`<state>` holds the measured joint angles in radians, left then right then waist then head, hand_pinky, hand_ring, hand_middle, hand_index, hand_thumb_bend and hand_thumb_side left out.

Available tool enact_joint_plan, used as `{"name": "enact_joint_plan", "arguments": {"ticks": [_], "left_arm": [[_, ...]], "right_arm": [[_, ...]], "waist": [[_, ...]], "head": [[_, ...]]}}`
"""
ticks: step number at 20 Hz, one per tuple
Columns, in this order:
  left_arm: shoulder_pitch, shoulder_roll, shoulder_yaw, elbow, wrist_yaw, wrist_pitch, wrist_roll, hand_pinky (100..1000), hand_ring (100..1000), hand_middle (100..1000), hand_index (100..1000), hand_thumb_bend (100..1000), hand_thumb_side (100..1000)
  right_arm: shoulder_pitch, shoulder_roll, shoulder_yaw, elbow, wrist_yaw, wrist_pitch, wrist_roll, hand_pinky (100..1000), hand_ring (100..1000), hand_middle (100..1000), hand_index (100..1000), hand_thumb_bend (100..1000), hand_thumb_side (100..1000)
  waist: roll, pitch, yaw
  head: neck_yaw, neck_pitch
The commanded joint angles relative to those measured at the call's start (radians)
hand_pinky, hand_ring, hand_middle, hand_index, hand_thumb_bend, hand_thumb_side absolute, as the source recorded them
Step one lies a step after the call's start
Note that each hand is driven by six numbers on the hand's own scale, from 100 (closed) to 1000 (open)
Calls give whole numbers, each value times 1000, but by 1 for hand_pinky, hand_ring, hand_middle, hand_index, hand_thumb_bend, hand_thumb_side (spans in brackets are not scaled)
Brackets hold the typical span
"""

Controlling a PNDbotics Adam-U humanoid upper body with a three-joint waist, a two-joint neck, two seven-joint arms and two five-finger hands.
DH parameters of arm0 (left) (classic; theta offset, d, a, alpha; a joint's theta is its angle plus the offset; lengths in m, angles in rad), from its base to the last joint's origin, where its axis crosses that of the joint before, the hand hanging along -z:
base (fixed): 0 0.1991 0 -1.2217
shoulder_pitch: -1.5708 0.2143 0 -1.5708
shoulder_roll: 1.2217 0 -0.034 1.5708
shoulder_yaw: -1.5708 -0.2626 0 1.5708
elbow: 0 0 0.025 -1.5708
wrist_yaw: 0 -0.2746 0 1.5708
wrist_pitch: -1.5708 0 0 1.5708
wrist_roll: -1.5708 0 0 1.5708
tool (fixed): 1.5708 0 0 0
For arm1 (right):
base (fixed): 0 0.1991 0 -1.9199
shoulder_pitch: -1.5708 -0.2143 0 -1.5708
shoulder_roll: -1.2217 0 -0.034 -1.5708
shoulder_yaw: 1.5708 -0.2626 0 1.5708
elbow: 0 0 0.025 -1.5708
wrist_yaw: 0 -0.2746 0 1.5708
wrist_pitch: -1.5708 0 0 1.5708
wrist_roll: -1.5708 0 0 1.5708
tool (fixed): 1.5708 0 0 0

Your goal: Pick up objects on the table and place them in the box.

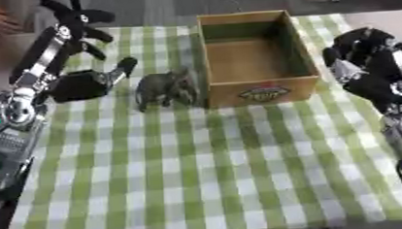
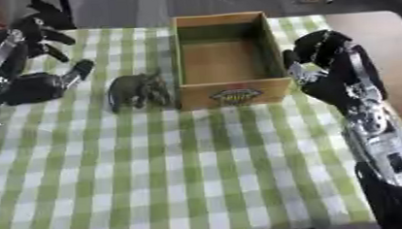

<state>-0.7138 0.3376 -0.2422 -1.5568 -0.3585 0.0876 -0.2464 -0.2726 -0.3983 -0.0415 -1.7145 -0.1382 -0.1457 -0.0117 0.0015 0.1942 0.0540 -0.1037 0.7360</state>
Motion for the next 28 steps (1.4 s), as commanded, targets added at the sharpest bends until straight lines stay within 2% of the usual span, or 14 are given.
{"name": "enact_joint_plan", "arguments": {"ticks": [1, 5, 12, 21, 28], "left_arm": [[-64, 30, -16, 59, -98, -10, -61, 631, 743, 824, 840, 522, 147], [-135, 14, -27, 167, -180, -27, -125, 632, 736, 814, 833, 539, 122], [-211, -38, -20, 343, -244, -68, -188, 632, 727, 803, 828, 543, 138], [-242, -101, 8, 492, -315, -102, -205, 632, 717, 797, 812, 527, 137], [-248, -137, 17, 556, -378, -113, -191, 624, 696, 773, 800, 525, 125]], "right_arm": [[-12, -12, 0, -18, -7, -3, 6, 586, 536, 516, 602, 292, 157], [-14, -11, 3, -17, -8, -3, 10, 586, 535, 516, 602, 291, 159], [-17, -9, 10, -15, -9, -2, 17, 585, 534, 515, 601, 290, 160], [-23, -6, 18, -13, -10, -2, 25, 585, 534, 514, 601, 289, 163], [-25, -3, 19, -12, -11, -2, 28, 585, 533, 514, 601, 289, 165]], "waist": [[0, -19, -5], [1, -20, -14], [0, -18, -31], [2, -13, -56], [1, -10, -65]], "head": [[6, -3], [11, -1], [20, 2], [31, 4], [36, 5]]}}
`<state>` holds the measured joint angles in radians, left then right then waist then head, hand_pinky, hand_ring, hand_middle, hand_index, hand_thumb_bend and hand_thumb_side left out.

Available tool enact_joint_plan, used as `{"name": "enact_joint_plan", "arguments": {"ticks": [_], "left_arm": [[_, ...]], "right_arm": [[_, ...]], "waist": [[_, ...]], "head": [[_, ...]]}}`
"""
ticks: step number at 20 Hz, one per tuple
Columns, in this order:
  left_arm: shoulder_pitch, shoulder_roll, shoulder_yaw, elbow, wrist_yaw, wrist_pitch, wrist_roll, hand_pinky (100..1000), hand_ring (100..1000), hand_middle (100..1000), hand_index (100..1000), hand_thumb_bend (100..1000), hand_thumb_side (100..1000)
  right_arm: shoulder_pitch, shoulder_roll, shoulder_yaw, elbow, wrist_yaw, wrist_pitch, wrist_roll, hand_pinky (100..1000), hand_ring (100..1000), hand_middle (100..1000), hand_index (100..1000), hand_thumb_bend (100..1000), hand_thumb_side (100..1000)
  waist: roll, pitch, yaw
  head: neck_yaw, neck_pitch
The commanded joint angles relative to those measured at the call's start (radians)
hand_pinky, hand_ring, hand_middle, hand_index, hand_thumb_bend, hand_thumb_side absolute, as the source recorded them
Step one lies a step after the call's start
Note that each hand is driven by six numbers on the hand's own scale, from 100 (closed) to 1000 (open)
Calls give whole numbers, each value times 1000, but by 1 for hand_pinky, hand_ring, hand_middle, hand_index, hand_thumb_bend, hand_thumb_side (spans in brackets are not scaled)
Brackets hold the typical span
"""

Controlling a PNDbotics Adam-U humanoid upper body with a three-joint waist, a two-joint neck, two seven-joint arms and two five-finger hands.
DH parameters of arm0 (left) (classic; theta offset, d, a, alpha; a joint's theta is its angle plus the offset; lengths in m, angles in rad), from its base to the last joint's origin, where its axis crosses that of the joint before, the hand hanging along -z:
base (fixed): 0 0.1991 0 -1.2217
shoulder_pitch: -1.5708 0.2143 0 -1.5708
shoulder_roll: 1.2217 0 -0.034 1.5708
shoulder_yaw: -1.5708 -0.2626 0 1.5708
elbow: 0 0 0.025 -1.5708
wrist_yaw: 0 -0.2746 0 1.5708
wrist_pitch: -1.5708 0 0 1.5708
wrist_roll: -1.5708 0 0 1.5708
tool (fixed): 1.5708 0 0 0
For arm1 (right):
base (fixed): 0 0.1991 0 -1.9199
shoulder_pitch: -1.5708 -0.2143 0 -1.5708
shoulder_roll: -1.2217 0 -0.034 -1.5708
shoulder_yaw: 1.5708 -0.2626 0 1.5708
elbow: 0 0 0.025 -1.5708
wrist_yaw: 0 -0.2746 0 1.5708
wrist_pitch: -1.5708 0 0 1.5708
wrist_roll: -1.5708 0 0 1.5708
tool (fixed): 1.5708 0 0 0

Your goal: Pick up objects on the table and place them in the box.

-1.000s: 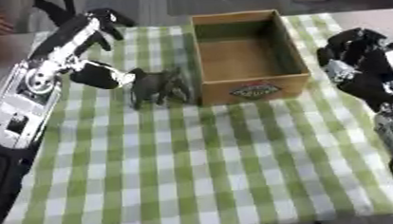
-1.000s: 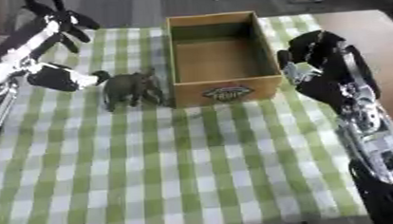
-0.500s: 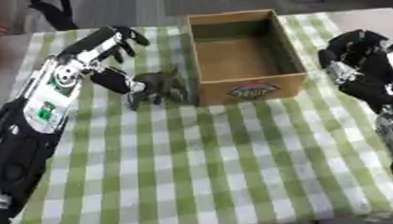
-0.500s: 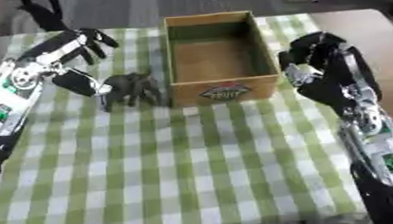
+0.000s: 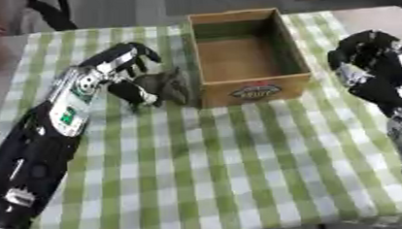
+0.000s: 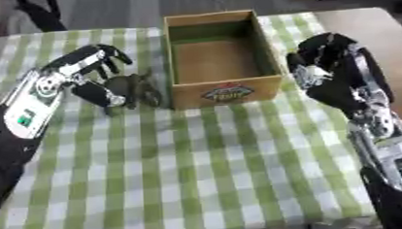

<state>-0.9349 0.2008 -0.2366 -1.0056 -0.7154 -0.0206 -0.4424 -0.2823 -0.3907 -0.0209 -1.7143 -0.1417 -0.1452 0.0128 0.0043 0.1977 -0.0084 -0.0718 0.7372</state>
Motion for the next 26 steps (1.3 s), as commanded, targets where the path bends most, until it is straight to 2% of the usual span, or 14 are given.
{"name": "enact_joint_plan", "arguments": {"ticks": [1, 8, 14, 17, 21, 24, 26], "left_arm": [[-26, -3, 11, 10, -30, -6, 5, 620, 689, 766, 795, 524, 117], [-17, -4, 10, 27, -67, -6, 9, 580, 614, 707, 765, 520, 100], [-14, 1, 10, 31, -89, 0, 8, 527, 544, 632, 720, 461, 100], [-14, 3, 12, 28, -109, 3, 15, 484, 493, 586, 690, 398, 100], [-13, 5, 14, 29, -132, 8, 46, 352, 367, 481, 587, 288, 100], [-12, 5, 15, 29, -142, 8, 75, 289, 263, 378, 480, 259, 100], [-11, 6, 19, 24, -138, 7, 86, 272, 228, 343, 445, 248, 100]], "right_arm": [[-15, -10, -2, -12, -7, -3, 3, 585, 533, 514, 601, 289, 165], [-15, -9, -3, -11, -6, -3, 3, 585, 533, 513, 601, 289, 166], [-15, -9, -4, -10, -6, -3, 3, 585, 533, 513, 601, 288, 167], [-15, -8, -4, -9, -6, -2, 2, 585, 533, 513, 601, 287, 167], [-16, -7, -4, -9, -7, -2, 2, 585, 532, 512, 600, 287, 167], [-16, -7, -5, -8, -6, -2, 2, 585, 532, 512, 600, 286, 167], [-16, -7, -5, -7, -6, -2, 1, 585, 532, 512, 600, 286, 167]], "waist": [[-2, -14, -3], [-1, -14, -3], [-1, -14, -3], [-1, -14, -3], [-1, -14, -4], [0, -15, -5], [0, -15, -5]], "head": [[4, 4], [0, 3], [-3, 4], [-3, 4], [-4, 4], [-5, 5], [-5, 4]]}}
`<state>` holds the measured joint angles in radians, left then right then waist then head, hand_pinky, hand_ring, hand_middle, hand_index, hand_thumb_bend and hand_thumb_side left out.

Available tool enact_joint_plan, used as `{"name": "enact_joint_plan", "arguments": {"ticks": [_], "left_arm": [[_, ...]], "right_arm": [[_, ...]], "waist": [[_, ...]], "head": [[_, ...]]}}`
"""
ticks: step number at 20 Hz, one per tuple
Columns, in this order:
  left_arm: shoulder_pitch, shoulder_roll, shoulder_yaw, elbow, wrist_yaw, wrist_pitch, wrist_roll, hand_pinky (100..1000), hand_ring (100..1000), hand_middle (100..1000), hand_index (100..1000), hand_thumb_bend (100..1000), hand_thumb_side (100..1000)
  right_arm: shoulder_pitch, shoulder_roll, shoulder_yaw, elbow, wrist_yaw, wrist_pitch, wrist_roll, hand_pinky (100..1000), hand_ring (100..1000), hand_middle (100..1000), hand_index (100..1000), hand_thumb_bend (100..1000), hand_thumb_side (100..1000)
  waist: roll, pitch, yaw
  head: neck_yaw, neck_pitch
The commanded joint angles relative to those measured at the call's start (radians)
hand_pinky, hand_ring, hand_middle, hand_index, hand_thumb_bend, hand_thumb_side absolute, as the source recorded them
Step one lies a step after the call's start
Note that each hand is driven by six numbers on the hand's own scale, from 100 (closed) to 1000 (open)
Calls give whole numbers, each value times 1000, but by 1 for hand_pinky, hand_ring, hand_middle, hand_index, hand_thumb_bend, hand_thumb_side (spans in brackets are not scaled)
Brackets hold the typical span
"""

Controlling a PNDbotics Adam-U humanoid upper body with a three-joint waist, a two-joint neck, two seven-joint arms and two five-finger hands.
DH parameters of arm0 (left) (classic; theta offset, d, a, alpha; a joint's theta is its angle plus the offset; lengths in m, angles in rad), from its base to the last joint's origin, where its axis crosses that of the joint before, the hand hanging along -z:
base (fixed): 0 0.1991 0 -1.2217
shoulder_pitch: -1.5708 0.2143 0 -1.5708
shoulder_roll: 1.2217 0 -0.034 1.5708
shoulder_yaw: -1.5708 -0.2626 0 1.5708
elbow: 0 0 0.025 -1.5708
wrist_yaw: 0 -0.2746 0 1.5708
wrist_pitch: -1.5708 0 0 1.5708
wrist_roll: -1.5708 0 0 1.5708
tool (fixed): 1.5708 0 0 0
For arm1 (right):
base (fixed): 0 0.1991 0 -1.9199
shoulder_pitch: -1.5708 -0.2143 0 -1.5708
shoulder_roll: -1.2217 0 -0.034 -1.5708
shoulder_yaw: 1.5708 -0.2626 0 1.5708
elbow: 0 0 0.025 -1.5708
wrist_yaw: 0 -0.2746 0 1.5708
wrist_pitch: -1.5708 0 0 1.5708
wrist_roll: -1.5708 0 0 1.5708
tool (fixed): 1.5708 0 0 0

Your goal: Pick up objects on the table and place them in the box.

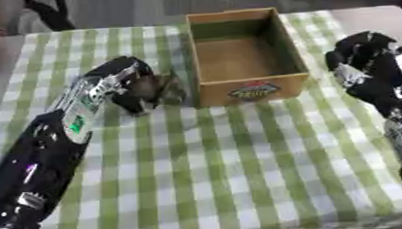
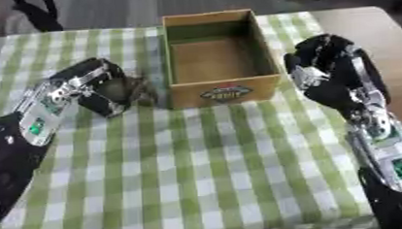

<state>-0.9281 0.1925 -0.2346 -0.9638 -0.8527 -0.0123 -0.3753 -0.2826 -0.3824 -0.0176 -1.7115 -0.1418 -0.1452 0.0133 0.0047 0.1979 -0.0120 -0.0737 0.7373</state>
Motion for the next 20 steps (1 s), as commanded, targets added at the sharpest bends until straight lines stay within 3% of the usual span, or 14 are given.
{"name": "enact_joint_plan", "arguments": {"ticks": [1, 12, 20], "left_arm": [[-19, 15, 20, -26, 5, -1, 25, 269, 216, 331, 433, 239, 100], [-79, 71, 29, -183, 109, 31, 50, 282, 219, 333, 426, 209, 100], [-134, 24, 47, -134, 112, 69, 198, 291, 231, 339, 424, 180, 100]], "right_arm": [[-16, -15, -9, -10, -6, -2, 0, 585, 532, 512, 600, 286, 167], [-16, -16, -6, -9, -5, -1, 2, 584, 531, 511, 599, 286, 168], [-37, -13, 15, -12, -8, 1, 23, 584, 531, 511, 599, 285, 169]], "waist": [[-1, -15, -2], [5, -19, -14], [13, -11, -72]], "head": [[-3, 4], [-4, 8], [25, -5]]}}
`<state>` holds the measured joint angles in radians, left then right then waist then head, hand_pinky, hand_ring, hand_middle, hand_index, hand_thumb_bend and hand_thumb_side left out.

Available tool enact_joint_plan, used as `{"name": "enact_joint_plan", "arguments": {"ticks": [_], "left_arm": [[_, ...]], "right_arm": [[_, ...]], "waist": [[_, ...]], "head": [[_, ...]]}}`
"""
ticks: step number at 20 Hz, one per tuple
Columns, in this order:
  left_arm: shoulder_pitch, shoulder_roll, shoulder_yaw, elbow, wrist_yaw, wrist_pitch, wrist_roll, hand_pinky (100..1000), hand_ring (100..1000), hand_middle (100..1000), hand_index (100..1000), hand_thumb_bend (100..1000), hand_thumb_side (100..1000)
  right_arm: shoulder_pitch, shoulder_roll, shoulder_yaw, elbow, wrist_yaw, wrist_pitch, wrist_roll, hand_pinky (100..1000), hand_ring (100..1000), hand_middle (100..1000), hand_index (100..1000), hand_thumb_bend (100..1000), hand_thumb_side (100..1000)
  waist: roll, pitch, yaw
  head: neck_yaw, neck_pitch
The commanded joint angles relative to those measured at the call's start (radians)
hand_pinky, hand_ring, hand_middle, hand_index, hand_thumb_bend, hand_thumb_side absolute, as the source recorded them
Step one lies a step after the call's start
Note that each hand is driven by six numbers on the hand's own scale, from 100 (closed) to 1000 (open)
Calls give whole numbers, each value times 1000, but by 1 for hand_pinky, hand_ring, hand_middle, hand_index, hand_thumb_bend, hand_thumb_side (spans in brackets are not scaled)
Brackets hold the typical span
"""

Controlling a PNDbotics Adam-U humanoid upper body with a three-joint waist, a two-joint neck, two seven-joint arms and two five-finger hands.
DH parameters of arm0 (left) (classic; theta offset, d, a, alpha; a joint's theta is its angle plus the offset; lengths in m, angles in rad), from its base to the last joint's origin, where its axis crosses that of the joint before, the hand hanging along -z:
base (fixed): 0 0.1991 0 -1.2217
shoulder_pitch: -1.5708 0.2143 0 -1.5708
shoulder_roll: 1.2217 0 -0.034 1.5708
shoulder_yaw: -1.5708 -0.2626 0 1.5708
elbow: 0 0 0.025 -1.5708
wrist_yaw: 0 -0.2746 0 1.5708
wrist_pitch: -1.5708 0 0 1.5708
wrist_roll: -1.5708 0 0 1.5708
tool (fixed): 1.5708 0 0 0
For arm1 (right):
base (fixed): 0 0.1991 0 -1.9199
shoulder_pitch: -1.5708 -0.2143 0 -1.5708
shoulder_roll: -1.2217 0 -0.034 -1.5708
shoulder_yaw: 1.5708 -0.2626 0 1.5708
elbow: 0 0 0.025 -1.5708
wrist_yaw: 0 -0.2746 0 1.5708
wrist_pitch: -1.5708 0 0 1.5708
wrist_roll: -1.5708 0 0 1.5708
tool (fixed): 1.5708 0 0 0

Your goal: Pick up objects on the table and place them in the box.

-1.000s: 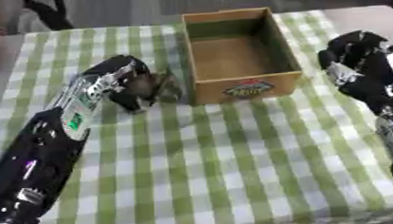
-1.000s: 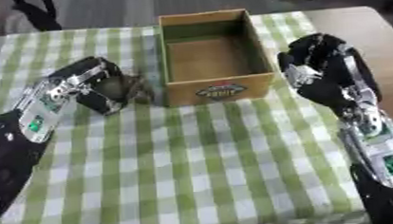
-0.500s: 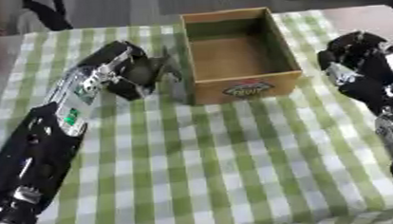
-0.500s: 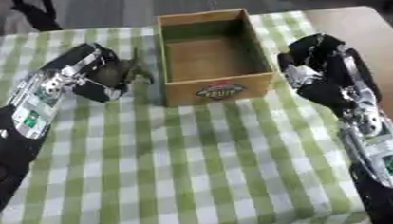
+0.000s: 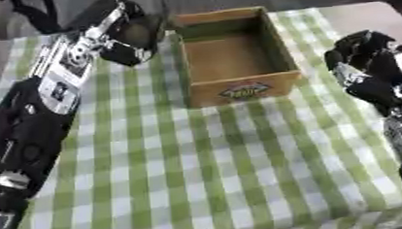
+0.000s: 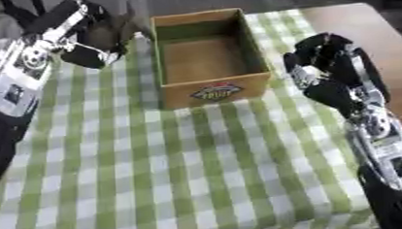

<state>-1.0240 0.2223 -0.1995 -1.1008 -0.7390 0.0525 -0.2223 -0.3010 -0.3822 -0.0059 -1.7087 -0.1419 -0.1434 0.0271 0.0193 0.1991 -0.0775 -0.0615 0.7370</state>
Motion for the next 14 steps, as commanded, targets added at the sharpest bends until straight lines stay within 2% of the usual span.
{"name": "enact_joint_plan", "arguments": {"ticks": [1, 8, 14], "left_arm": [[-46, -14, 12, 16, -11, 5, 63, 293, 233, 340, 426, 181, 100], [-93, -67, 29, 86, -81, 1, 194, 308, 250, 350, 436, 161, 100], [-98, -90, 45, 144, -142, -8, 306, 342, 290, 381, 467, 175, 100]], "right_arm": [[-23, -12, 7, -15, -9, 0, 13, 584, 531, 511, 599, 282, 168], [-63, -1, 37, -19, -14, 2, 44, 584, 530, 510, 598, 282, 171], [-111, 25, 63, -24, -22, 6, 72, 584, 530, 510, 598, 282, 172]], "waist": [[-1, -10, -17], [8, 16, -102], [17, 45, -184]], "head": [[18, -7], [71, -31], [135, -68]]}}
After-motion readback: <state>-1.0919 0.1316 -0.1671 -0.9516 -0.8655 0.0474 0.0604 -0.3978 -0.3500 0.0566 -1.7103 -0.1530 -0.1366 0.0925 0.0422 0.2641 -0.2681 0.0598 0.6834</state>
